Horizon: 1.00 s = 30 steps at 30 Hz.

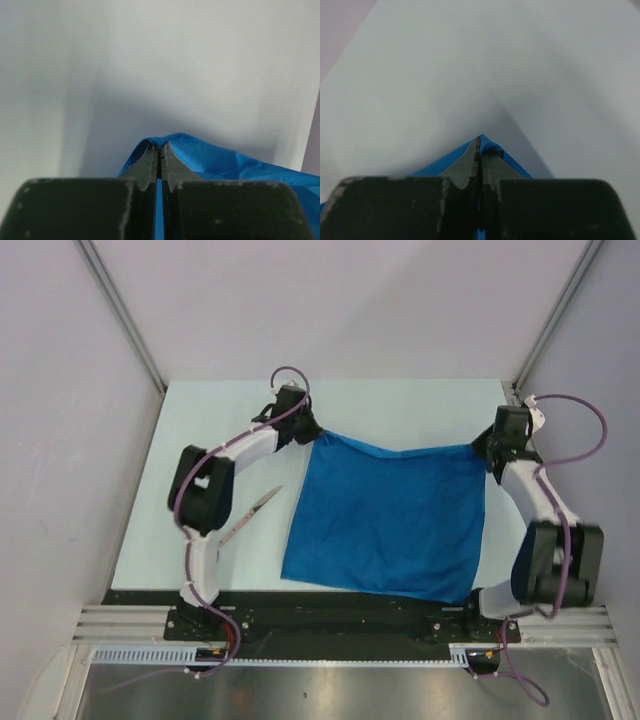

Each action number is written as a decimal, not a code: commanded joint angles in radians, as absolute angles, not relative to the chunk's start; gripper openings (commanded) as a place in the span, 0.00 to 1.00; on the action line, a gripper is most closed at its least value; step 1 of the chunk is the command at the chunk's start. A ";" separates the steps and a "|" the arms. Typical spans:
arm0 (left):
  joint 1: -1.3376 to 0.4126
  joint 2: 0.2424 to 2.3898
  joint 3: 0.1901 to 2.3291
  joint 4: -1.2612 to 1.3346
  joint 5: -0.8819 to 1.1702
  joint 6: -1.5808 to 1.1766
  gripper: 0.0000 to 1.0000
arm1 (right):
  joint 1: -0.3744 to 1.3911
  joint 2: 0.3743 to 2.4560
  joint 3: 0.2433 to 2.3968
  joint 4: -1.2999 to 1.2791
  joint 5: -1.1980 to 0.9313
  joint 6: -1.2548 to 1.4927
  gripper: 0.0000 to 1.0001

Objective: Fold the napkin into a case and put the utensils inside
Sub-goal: Flatten out the crumpled napkin at the center of the board.

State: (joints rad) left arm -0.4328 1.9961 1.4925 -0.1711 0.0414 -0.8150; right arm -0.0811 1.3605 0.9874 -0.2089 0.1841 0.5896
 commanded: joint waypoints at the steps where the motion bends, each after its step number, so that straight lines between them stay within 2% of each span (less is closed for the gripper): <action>1: -0.371 2.218 1.806 -0.103 0.144 -0.851 0.17 | -0.170 1.713 1.236 -0.054 -0.026 0.622 0.06; 2: -0.355 2.265 1.857 -0.101 0.181 -0.857 0.21 | -0.188 1.779 1.294 -0.067 -0.075 0.627 0.11; 3: -0.354 2.331 1.961 -0.132 0.190 -0.839 0.28 | -0.207 1.852 1.410 -0.058 -0.224 0.632 0.19; 5: -0.351 2.353 2.037 -0.193 0.192 -0.799 0.39 | -0.250 1.960 1.477 -0.098 -0.314 0.676 0.27; 6: -0.350 2.315 2.020 -0.190 0.195 -0.764 0.43 | -0.259 1.968 1.483 -0.077 -0.410 0.689 0.43; 8: -0.347 2.248 1.947 -0.157 0.190 -0.736 0.63 | -0.262 1.968 1.529 -0.151 -0.431 0.652 0.56; 9: -0.347 2.215 1.880 -0.164 0.178 -0.712 0.71 | -0.258 1.953 1.531 -0.193 -0.398 0.632 0.71; 10: -0.347 2.147 1.841 -0.169 0.138 -0.703 0.78 | -0.255 1.927 1.498 -0.212 -0.375 0.612 0.76; 11: -0.347 2.117 1.800 -0.160 0.135 -0.701 0.78 | -0.247 1.886 1.488 -0.234 -0.298 0.583 0.87; 12: -0.347 2.088 1.710 -0.147 0.147 -0.706 0.77 | -0.242 1.872 1.483 -0.294 -0.261 0.563 0.89; 14: -0.365 2.002 1.563 -0.080 0.176 -0.710 0.70 | -0.223 1.859 1.486 -0.343 -0.212 0.519 0.89; 15: -0.377 1.978 1.519 -0.062 0.178 -0.716 0.61 | -0.189 1.855 1.483 -0.366 -0.195 0.508 0.89; 19: -0.451 1.951 1.417 -0.005 0.219 -0.722 0.48 | -0.100 1.873 1.468 -0.393 -0.097 0.506 0.86; 23: -0.505 1.974 1.346 0.043 0.267 -0.762 0.43 | -0.043 1.907 1.448 -0.371 0.076 0.514 0.82; 30: -0.609 1.961 1.197 0.063 0.242 -0.799 0.40 | -0.035 2.016 1.528 -0.417 0.182 0.494 0.76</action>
State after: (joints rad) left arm -0.5789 1.9762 1.2736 0.0090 0.2256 -0.7567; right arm -0.0216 1.9694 1.4708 -0.3782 0.0555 0.5194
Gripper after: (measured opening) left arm 0.415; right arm 0.773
